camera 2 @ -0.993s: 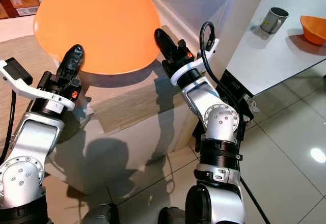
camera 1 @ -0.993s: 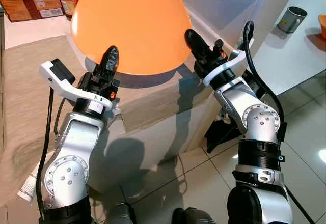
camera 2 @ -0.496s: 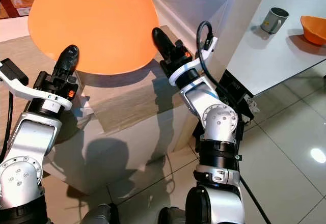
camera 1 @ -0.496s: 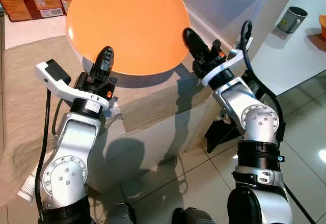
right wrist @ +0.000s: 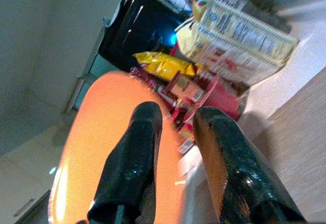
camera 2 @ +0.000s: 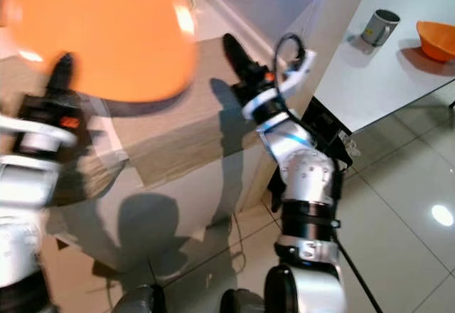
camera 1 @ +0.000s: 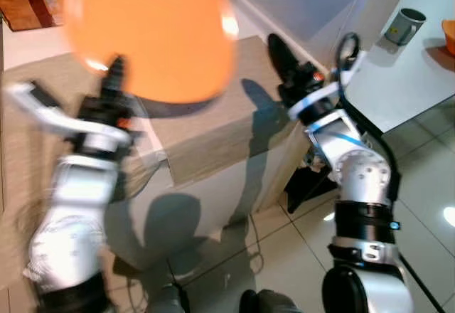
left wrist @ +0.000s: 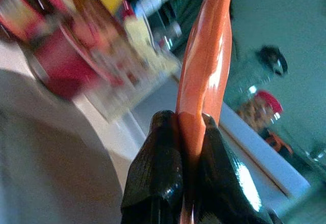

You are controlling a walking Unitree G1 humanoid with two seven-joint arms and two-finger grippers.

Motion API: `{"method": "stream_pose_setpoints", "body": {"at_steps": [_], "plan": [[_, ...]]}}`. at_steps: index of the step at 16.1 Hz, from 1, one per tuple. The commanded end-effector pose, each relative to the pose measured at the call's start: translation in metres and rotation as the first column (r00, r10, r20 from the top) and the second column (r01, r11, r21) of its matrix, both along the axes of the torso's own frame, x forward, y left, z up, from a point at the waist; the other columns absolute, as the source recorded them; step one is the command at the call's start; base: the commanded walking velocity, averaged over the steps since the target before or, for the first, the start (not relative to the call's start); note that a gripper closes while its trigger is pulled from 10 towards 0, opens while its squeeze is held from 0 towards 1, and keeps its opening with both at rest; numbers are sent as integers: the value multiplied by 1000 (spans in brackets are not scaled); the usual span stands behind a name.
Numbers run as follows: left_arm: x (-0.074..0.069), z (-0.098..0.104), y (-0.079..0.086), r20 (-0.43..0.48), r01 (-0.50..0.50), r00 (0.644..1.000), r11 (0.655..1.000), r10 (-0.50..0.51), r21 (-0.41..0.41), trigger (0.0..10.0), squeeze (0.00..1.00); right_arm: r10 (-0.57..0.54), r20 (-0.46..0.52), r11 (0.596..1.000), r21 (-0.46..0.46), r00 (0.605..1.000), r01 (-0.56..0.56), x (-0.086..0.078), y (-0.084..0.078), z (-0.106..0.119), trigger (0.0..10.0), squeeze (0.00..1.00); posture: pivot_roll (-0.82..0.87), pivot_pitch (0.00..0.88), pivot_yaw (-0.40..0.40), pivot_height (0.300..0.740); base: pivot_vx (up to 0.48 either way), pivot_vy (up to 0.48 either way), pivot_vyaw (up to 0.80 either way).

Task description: Setting the table

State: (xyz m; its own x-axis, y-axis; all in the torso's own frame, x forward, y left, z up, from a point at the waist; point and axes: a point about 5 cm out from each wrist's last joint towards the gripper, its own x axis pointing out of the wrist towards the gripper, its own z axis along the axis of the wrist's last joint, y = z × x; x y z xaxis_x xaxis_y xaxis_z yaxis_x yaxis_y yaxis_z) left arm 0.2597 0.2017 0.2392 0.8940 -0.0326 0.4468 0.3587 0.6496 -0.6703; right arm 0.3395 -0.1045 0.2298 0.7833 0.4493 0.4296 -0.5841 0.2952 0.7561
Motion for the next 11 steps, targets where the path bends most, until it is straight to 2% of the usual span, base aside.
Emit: {"method": "stream_pose_setpoints", "body": {"at_steps": [1, 3, 5, 6, 7, 8, 9, 11], "plan": [[-10, 14, 5, 95, -15, 995, 1000, 15, -5, 0, 0, -27, 18, 1000, 6, 999, 27, -1, -8, 1, 10000, 1000, -56, 133, -30, 740, 0, 0, 0], [-22, 15, 22, 130, -58, 990, 998, 52, 40, 0, 0, -33, 42, 999, 3, 999, 33, -4, -13, 1, 10000, 1000, -59, 132, -26, 740, 0, 0, 0], [-33, 16, 27, 177, -45, 984, 997, 35, 56, 0, 0, -36, 58, 999, 15, 998, 35, -7, -15, -2, 10000, 1000, -61, 129, -27, 740, 0, 0, 0], [-46, 20, 25, 230, -1, 973, 995, -22, 101, 0, 0, -26, 49, 1000, -3, 998, 26, -7, -14, -8, 10000, 192, -57, 129, -30, 740, 0, 0, 0], [-51, 20, 22, 228, 8, 973, 989, -41, 146, 10000, 0, -17, 45, 1000, -16, 999, 18, -7, -13, -13, 10000, 0, -51, 128, -32, 740, 0, 0, 0], [-52, 12, 19, 183, -6, 983, 978, -33, 210, 10000, 0, -11, 44, 997, -70, 999, 14, -7, -10, -19, 10000, 0, -45, 126, -35, 740, 0, 0, 0], [-52, 9, 18, 168, -11, 985, 974, -28, 226, 10000, 0, -5, 48, 996, -94, 999, 10, -7, -8, -21, 10000, 0, -41, 123, -35, 740, 0, 0, 0], [-51, -5, -1, 123, 23, 991, 961, -59, 274, 10000, 0, 33, 69, 977, -211, 997, -17, -9, 7, -29, 10000, 0, -38, 117, -38, 740, 0, -420, 0]]}}
